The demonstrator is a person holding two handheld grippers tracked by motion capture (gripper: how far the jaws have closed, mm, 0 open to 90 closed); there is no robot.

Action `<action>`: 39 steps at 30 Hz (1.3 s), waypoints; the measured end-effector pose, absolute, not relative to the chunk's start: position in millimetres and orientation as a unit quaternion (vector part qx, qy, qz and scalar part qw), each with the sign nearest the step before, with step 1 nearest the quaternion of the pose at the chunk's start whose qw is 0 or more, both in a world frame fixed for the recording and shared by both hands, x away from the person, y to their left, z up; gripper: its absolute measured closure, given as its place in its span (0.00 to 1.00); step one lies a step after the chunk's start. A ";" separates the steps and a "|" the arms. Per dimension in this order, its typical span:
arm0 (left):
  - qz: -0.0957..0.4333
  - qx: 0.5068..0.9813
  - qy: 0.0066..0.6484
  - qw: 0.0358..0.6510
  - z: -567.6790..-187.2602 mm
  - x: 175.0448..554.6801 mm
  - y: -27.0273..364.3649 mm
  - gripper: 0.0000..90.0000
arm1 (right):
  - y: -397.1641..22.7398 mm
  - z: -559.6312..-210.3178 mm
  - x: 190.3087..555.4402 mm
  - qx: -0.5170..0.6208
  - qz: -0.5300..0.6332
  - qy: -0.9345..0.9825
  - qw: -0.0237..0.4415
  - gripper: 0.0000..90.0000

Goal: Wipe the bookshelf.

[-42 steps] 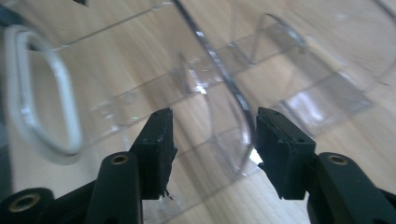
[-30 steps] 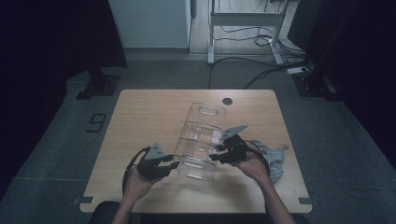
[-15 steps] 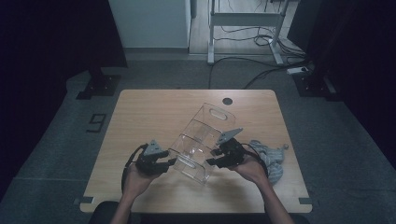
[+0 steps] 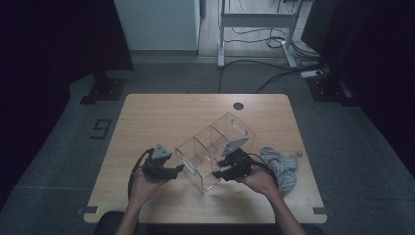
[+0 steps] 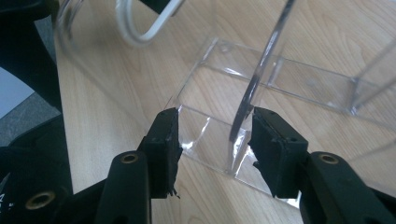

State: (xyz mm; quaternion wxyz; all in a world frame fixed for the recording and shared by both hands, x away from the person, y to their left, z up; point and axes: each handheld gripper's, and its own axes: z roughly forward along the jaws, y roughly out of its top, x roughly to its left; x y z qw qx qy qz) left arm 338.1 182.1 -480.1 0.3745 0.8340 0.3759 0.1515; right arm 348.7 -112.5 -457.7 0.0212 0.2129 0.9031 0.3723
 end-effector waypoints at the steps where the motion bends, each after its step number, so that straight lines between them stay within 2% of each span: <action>1: 0.153 0.833 0.377 0.374 -480.5 339.3 182.0 0.31 | -111.2 -457.6 347.9 0.213 0.371 0.904 0.020 0.57; 7: 0.156 0.832 0.382 0.372 -484.5 344.6 180.4 0.29 | -100.7 -460.7 344.2 0.203 0.364 0.909 0.019 0.56; 11: 0.156 0.831 0.378 0.376 -484.7 342.4 180.7 0.20 | -99.6 -462.7 344.3 0.201 0.364 0.910 0.011 0.56; 20: 0.141 0.832 0.359 0.400 -472.6 317.5 184.6 0.16 | -112.9 -459.0 334.9 0.211 0.363 0.907 0.025 0.44; 35: 0.123 0.850 0.307 0.410 -464.6 298.1 161.7 0.17 | -151.6 -464.0 323.3 0.254 0.359 0.898 0.035 0.41; 39: 0.134 0.853 0.308 0.399 -466.3 302.0 152.8 0.21 | -161.4 -464.2 322.8 0.262 0.359 0.895 0.042 0.41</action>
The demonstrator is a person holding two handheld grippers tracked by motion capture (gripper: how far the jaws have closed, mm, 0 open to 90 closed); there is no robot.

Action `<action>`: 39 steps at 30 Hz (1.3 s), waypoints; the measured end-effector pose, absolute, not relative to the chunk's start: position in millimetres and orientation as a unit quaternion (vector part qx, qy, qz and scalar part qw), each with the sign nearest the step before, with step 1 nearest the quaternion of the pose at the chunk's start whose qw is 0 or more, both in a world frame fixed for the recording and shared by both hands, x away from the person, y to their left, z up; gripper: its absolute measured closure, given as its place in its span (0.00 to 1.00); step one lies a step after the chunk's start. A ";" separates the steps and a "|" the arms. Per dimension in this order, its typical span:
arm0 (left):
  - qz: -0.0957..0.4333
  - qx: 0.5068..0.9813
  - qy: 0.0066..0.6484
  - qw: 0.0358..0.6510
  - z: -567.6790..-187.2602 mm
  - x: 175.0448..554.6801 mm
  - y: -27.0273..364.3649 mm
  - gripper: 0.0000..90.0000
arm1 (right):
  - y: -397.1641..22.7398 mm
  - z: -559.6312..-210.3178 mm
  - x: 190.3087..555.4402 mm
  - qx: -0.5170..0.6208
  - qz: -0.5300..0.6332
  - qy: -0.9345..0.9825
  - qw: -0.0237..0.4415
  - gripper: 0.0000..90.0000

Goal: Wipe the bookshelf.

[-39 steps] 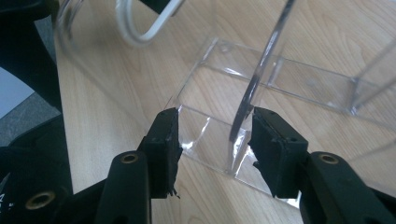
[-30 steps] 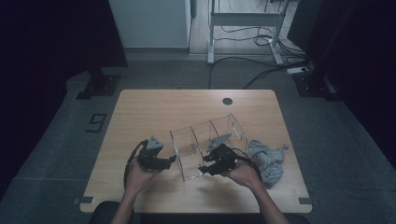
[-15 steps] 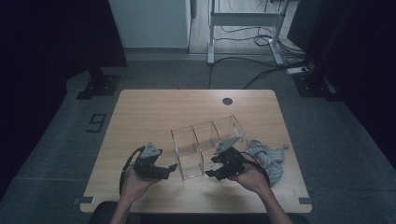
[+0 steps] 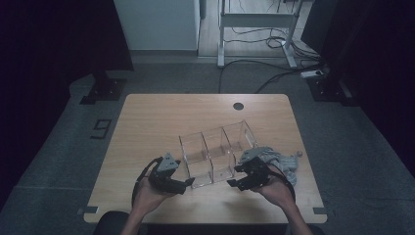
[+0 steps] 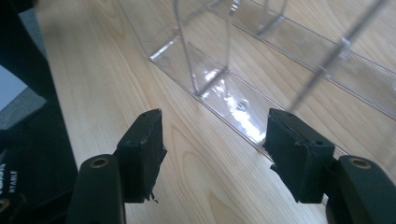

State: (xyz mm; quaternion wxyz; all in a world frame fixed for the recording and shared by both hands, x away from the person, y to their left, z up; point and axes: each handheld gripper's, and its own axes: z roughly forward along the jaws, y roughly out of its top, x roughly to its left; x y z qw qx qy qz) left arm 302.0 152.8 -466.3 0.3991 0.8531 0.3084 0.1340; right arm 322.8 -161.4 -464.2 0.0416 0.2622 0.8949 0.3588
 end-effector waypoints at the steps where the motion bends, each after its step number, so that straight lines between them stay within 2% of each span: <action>1: 0.136 0.852 0.311 0.399 -466.5 303.1 152.4 0.23 | -163.7 -464.3 322.7 0.264 0.357 0.895 0.043 0.41; 4: 0.140 0.848 0.320 0.399 -466.9 307.0 154.4 0.29 | -171.1 -465.0 322.9 0.273 0.355 0.893 0.045 0.41; 11: 0.141 0.848 0.321 0.397 -466.2 308.9 160.3 0.34 | -186.3 -467.8 324.6 0.292 0.349 0.889 0.051 0.41; 20: 0.142 0.845 0.330 0.396 -464.8 314.0 170.2 0.48 | -200.3 -468.7 326.4 0.311 0.347 0.883 0.051 0.41; 28: 0.144 0.837 0.349 0.396 -465.2 323.2 180.7 0.54 | -210.5 -467.4 327.7 0.325 0.347 0.878 0.054 0.42; 32: 0.142 0.831 0.357 0.402 -466.9 327.5 187.2 0.58 | -213.6 -465.5 329.1 0.331 0.346 0.876 0.064 0.46; 39: 0.143 0.846 0.341 0.385 -470.8 316.7 186.6 0.65 | -211.6 -462.8 334.5 0.349 0.349 0.864 0.099 0.60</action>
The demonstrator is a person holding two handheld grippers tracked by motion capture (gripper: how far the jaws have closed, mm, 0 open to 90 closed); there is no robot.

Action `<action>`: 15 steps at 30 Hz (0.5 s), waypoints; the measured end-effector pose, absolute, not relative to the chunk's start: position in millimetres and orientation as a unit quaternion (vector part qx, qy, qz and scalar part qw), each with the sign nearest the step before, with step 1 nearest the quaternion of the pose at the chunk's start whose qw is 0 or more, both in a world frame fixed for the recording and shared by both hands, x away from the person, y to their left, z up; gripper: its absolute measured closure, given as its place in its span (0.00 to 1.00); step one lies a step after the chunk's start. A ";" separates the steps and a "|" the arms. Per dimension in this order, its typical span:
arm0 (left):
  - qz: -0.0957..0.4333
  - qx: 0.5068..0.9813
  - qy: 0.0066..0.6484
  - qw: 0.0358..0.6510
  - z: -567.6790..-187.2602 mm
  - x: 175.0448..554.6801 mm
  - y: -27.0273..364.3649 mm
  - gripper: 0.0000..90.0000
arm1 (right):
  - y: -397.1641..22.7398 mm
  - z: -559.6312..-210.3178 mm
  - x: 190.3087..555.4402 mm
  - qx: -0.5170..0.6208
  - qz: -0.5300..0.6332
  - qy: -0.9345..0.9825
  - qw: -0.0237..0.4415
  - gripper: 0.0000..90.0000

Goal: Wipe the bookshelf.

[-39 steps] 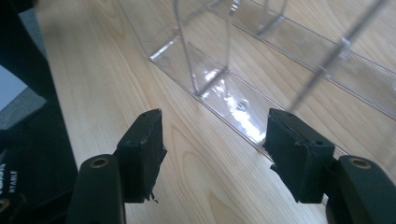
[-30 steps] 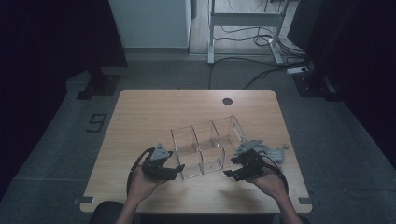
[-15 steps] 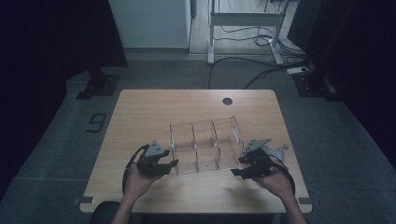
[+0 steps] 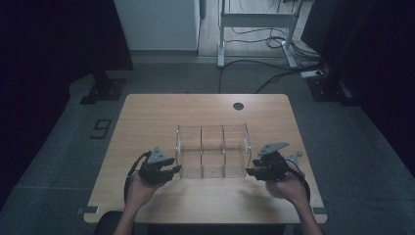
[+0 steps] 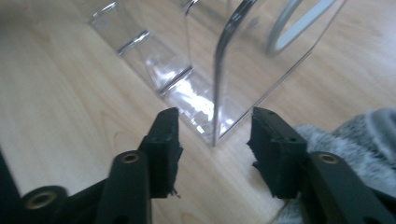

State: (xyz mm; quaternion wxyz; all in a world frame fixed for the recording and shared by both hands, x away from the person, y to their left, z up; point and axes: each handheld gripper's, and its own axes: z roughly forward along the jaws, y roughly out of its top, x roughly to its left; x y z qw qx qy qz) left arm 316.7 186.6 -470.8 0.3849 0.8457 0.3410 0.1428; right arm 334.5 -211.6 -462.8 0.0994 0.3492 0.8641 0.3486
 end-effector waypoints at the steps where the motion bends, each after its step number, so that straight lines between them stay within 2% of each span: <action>1: 0.145 0.848 0.339 0.380 -471.3 316.0 186.2 0.67 | -210.9 -462.4 335.6 0.354 0.352 0.860 0.104 0.63; 7: 0.133 0.852 0.342 0.374 -475.2 320.2 187.7 0.80 | -208.7 -460.4 342.2 0.367 0.355 0.852 0.116 0.74; 11: 0.135 0.851 0.345 0.372 -474.9 325.4 188.0 0.83 | -205.0 -460.8 345.8 0.365 0.356 0.852 0.117 0.79; 15: 0.135 0.850 0.347 0.373 -475.1 332.6 188.8 0.83 | -203.4 -460.7 350.2 0.364 0.354 0.853 0.120 0.79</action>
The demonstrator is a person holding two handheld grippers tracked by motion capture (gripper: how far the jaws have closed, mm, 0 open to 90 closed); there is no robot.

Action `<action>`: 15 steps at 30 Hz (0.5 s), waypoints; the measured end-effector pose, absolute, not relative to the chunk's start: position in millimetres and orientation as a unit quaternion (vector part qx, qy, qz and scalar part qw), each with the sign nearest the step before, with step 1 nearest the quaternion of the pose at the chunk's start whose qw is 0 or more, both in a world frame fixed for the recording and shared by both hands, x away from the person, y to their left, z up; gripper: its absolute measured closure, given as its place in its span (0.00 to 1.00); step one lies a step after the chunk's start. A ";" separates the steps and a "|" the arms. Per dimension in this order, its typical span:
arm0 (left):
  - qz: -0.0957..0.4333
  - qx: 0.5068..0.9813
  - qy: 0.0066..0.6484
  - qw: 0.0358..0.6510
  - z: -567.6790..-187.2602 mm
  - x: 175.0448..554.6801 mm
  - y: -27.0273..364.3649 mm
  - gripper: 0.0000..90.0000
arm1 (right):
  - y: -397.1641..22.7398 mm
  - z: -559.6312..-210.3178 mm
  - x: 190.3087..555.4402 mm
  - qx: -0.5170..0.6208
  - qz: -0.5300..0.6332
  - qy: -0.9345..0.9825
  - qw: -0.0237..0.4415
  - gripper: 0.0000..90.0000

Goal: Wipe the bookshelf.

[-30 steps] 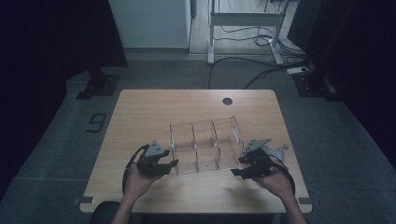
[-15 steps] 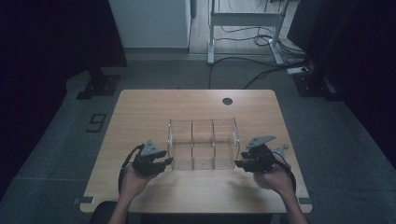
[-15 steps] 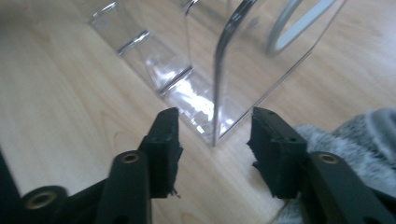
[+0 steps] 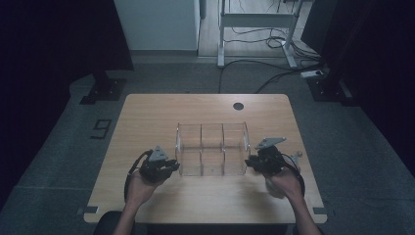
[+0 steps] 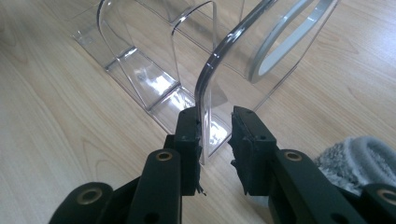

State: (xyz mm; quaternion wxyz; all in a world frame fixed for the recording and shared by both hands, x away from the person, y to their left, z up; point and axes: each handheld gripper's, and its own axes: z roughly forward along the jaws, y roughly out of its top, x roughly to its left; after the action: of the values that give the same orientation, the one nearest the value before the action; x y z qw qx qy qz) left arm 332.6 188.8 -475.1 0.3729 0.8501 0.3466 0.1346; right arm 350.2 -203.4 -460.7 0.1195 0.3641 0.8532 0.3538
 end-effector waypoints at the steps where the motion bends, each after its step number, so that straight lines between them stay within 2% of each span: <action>1: 0.135 0.850 0.348 0.373 -475.1 334.6 188.9 0.83 | -203.3 -460.8 351.8 0.365 0.354 0.853 0.120 0.79; 15: 0.141 0.846 0.355 0.373 -475.3 360.0 190.5 0.81 | -199.1 -461.0 370.5 0.370 0.351 0.851 0.125 0.78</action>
State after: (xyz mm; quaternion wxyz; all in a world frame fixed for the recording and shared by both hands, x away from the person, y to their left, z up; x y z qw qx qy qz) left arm 360.0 190.5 -475.3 0.3728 0.8457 0.3547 0.1413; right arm 370.5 -199.1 -461.0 0.1252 0.3702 0.8507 0.3515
